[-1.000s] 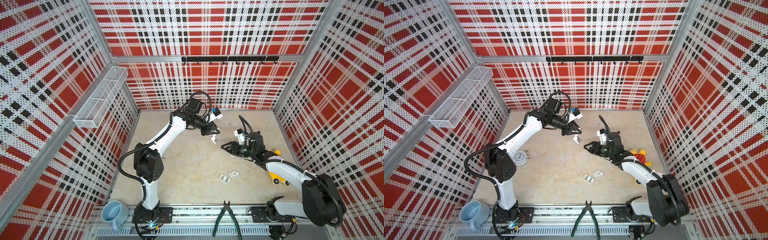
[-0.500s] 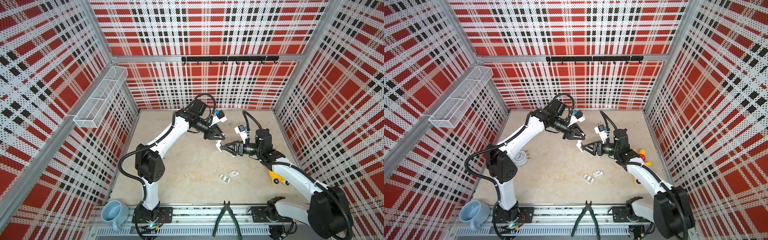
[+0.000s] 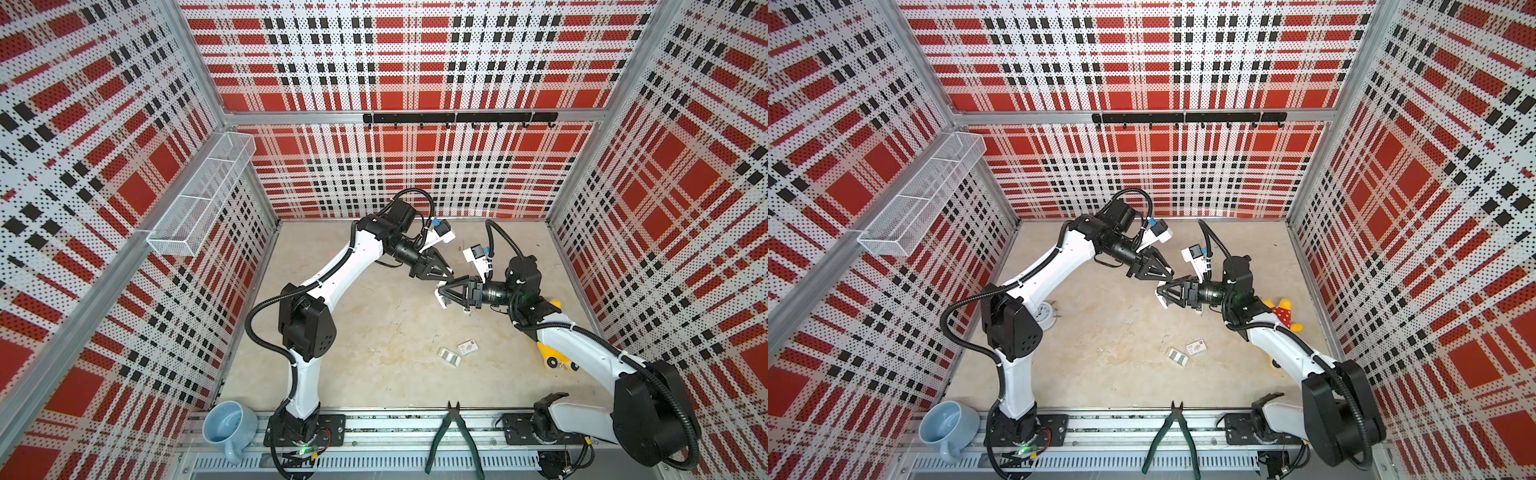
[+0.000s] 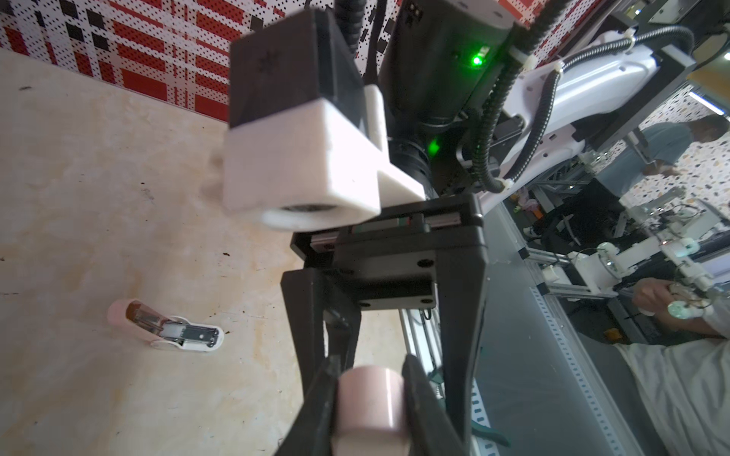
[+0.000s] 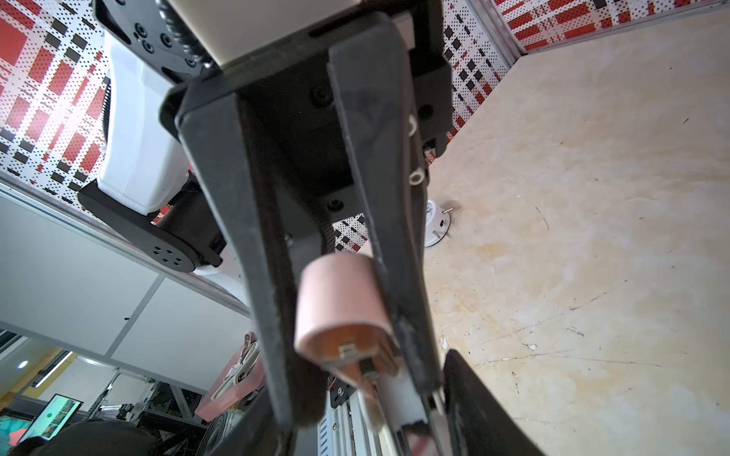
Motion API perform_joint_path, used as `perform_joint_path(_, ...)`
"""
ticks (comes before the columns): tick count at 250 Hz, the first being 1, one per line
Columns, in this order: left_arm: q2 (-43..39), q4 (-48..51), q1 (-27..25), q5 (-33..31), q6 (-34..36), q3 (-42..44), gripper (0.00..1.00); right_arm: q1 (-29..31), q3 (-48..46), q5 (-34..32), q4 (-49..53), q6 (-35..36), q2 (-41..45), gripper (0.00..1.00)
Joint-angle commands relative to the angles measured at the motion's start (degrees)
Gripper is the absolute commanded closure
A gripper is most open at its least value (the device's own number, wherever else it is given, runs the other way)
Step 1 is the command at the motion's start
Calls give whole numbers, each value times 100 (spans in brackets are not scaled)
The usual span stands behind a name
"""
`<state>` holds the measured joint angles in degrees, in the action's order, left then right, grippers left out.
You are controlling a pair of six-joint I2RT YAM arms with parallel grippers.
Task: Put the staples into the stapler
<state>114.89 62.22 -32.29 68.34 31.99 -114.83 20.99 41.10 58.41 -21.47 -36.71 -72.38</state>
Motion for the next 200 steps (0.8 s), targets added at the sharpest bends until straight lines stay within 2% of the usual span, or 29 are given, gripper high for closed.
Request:
perform_joint_path(1,42,66,20,294,-68,-251,90,46,-12,39,-323,7,-48,45)
perform_joint_path(96,88,78,-3,455,-181,-312,89,133,25,-146,-279,53,-189,59)
perform_joint_path(148,95,78,10,436,-173,-278,87,132,56,-242,-244,61,-198,70)
perform_joint_path(178,108,80,36,374,-180,-260,75,141,90,-294,-234,59,-231,76)
perform_joint_path(200,103,88,64,366,-180,-235,69,158,138,-337,-186,91,-261,77)
